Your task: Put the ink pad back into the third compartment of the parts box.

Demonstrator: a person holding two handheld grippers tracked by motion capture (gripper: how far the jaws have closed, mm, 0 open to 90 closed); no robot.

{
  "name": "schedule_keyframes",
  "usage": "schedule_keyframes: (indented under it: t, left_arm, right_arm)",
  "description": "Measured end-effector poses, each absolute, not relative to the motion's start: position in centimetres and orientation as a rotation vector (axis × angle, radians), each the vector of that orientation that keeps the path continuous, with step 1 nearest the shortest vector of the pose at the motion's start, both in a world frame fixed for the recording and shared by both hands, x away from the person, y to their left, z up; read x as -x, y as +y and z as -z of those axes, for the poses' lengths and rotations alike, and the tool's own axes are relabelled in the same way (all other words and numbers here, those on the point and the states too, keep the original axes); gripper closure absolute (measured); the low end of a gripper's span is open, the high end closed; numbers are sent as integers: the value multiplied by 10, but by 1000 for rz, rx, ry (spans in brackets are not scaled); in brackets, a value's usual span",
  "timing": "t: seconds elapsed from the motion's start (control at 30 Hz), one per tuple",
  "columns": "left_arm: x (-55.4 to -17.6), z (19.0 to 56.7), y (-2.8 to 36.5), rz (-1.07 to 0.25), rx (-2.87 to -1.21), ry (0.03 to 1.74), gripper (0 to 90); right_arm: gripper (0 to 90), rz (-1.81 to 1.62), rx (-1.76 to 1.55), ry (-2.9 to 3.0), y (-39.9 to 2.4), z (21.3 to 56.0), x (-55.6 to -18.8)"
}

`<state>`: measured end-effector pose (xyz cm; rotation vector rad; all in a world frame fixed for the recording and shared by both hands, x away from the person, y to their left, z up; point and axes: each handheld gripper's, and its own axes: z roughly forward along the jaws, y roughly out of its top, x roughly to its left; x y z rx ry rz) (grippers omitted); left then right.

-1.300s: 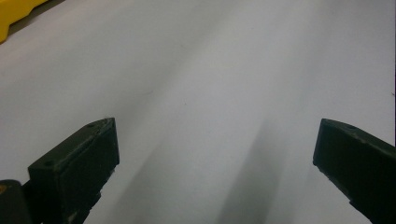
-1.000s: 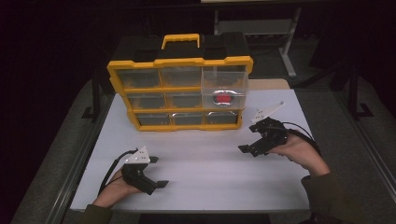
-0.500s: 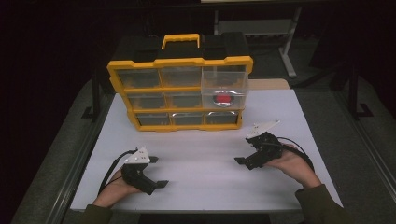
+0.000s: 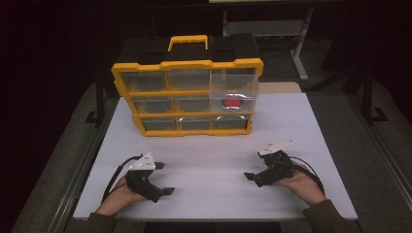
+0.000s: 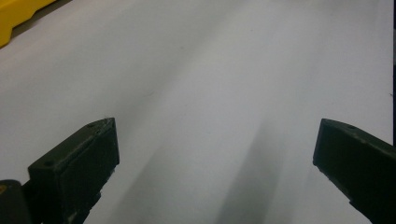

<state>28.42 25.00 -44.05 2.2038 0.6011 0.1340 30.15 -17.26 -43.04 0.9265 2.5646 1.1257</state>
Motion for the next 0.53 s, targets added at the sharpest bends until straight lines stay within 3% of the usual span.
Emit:
schedule_keyframes:
  t: [0.53]
  left_arm:
    - [-285, 441, 252, -143, -2208, 599, 0]
  right_arm:
    - [33, -1129, -949, 2522, -182, 449, -285]
